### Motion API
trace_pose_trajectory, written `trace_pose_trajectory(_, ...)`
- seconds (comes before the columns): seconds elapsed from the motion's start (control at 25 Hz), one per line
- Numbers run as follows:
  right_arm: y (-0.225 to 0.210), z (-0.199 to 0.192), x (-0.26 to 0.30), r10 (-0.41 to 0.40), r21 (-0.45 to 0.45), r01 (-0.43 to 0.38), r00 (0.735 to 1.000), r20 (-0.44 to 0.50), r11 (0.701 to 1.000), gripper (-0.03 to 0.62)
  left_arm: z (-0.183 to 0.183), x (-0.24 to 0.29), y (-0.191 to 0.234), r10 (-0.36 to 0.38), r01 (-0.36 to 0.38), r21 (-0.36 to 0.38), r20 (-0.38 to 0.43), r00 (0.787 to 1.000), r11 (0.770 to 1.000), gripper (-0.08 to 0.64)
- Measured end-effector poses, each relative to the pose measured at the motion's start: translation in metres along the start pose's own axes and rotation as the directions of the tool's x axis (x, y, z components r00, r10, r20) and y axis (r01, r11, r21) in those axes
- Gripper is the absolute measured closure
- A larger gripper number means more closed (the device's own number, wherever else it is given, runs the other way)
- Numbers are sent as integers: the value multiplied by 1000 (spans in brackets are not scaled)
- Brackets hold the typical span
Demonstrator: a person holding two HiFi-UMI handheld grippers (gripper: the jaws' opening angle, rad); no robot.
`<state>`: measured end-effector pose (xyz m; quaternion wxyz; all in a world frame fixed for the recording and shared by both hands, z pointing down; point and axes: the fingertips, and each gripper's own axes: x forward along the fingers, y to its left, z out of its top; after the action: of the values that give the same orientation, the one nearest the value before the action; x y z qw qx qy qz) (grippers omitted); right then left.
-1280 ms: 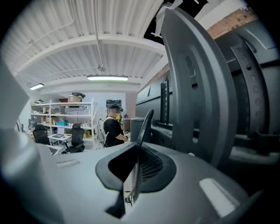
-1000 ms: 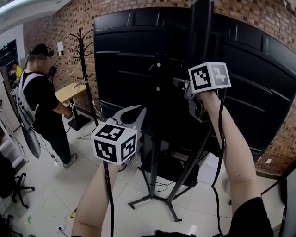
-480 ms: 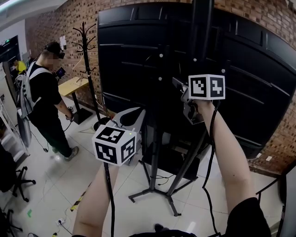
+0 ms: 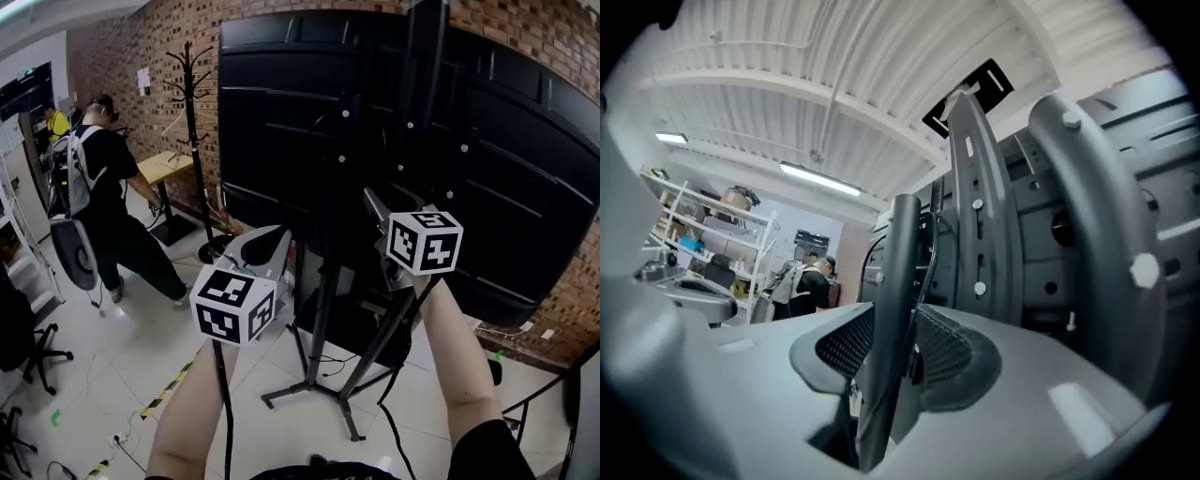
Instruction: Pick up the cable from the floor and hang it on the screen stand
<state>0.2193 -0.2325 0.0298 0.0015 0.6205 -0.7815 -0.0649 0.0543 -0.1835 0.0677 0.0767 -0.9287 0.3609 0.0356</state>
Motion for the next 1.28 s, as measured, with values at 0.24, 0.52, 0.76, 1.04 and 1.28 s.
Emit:
trace_pose_trajectory(0.24,41,-31,-31,63,60,-66,996,60,996,448,-13,-25,9,57,-58,18,10,998,998,554)
trace_pose_trajectory(0.52,115,-51,-59,167,82,-191,958,233,978,520,-36,-57,2,110,-113,58,47,993,992,554)
trace_pose_trajectory(0.76,160,-65,-91,224,32,-246,925,307,969,569,-56,-100,-21,148,-153,71,79,986,986,555)
trace_pose_trajectory(1.04,215,-110,-118,310,-23,-316,911,272,949,584,-102,-135,-38,174,-175,57,26,984,983,554)
trace_pose_trajectory(1.28,261,-157,-134,383,-1,-389,905,186,921,584,-155,-165,-43,228,-231,-28,-82,970,973,555)
